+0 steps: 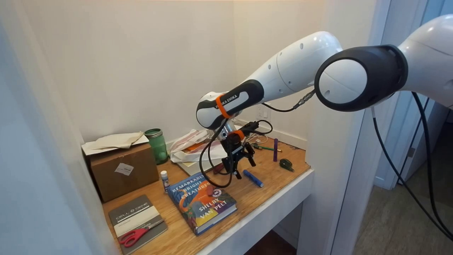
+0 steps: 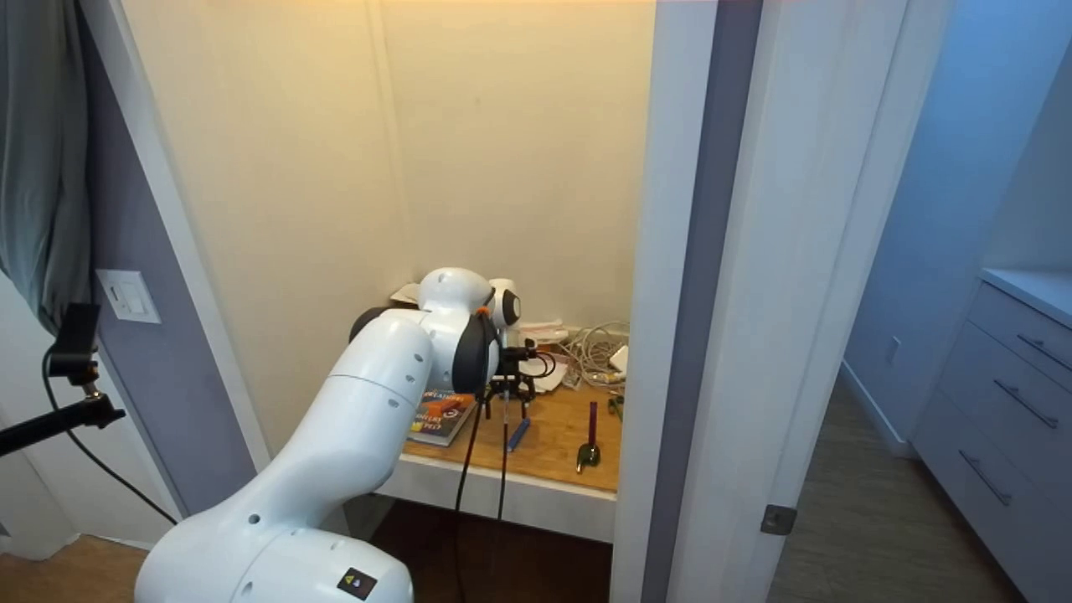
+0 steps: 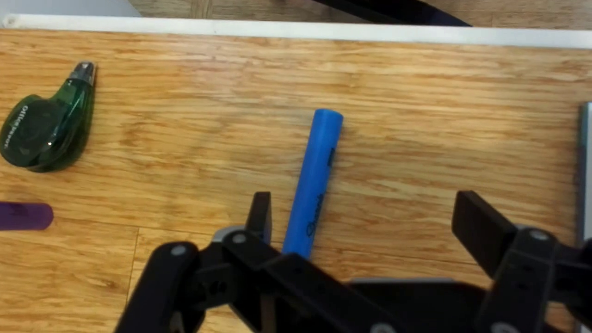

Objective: Put the blue marker in an upright position

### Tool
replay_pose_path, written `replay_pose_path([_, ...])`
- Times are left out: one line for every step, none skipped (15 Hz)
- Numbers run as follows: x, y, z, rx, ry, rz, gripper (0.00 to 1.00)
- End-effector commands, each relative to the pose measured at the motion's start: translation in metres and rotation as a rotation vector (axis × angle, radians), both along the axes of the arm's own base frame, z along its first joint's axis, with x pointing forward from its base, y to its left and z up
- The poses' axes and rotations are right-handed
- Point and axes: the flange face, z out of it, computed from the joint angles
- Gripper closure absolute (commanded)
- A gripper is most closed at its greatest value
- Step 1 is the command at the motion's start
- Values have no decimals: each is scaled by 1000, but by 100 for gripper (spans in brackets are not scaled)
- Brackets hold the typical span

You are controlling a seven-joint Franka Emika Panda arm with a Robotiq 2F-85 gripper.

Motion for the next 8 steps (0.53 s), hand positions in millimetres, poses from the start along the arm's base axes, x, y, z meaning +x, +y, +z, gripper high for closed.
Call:
replay_pose_path([11, 4, -6, 32, -16, 1, 0])
replay_pose_path([13, 3, -7, 34, -20, -1, 0])
replay_pose_path([14, 1, -8, 33, -22, -4, 0])
replay_pose_path([15, 1, -9, 34, -26, -6, 0])
replay_pose_path([16, 0, -11, 31, -27, -7, 0])
replay_pose_path([17, -2, -13, 30, -28, -11, 0])
replay_pose_path([19, -3, -15, 32, -32, -15, 0])
replay_pose_path([20, -4, -16, 34, -36, -20, 2])
